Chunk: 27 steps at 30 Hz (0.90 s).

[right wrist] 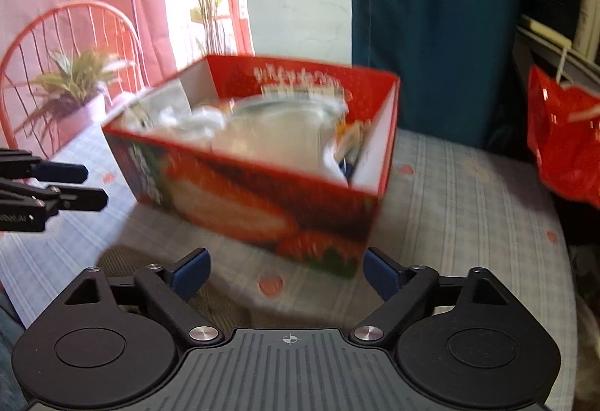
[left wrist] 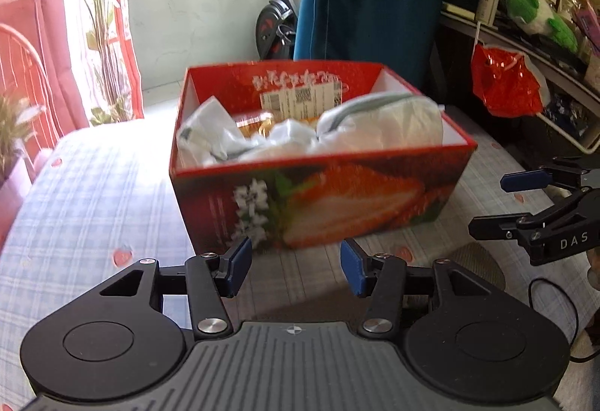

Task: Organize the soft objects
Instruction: 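Move both grippers to the grey-brown knit cloth and close on it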

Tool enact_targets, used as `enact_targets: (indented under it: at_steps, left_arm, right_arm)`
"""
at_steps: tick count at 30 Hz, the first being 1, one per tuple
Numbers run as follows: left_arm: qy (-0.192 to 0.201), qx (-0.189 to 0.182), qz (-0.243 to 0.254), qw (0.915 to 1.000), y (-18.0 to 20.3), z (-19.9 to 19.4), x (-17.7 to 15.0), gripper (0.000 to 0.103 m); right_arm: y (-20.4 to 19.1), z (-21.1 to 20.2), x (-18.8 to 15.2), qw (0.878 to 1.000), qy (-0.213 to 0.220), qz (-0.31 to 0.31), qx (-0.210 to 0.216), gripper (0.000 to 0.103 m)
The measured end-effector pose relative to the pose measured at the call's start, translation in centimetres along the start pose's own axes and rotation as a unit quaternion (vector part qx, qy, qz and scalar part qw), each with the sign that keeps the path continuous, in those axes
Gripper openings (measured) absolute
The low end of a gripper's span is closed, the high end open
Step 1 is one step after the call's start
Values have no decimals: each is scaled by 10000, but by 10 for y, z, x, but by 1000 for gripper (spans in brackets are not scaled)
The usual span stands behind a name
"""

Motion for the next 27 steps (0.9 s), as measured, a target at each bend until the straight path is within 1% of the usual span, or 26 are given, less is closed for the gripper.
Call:
enact_targets:
  at_steps: [4,6,9,11,13,18,21,27]
  left_arm:
    - [-181,17,-107,9998,2,16,-24,55]
    - [-296,-8,-312,9991,-1,26,-36,55]
    - [-364,-31,-603,9975,-3,37,-49,55]
    - [-363,-25,-718,9968,-3,42,-56,55]
    - [-379,-34,-811,9960,-1,47,-60,56]
    - [-370,123,-844,9957,7,53,-72,61]
    - [-309,197,-793,9962,10,52,-76,61]
    - [-181,393,-791,9959,14,50,-77,62]
  right_arm:
    - [11,10,-28,9997,-49,193,-139,95]
    - [18,14,-38,9989,-36,409,-224,96]
    - [31,19,-49,9967,113,715,-373,96]
    - [38,22,-54,9953,225,775,-539,97]
    - [40,27,-59,9946,241,831,-581,97]
    - [46,40,-72,9919,269,1074,-623,96]
    - [48,47,-84,9909,239,1189,-586,96]
    - [49,50,-94,9910,511,1147,-464,95]
Point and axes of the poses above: each gripper's, at about its wrist camera, not at the fingertips, and z roughly the way its jaws point, y to its right, x to its top, the point moved 9 cm from there along z, roughly the way its jaws point, and after that the axes turned 13 degrees about z, right-handed, at the moved point
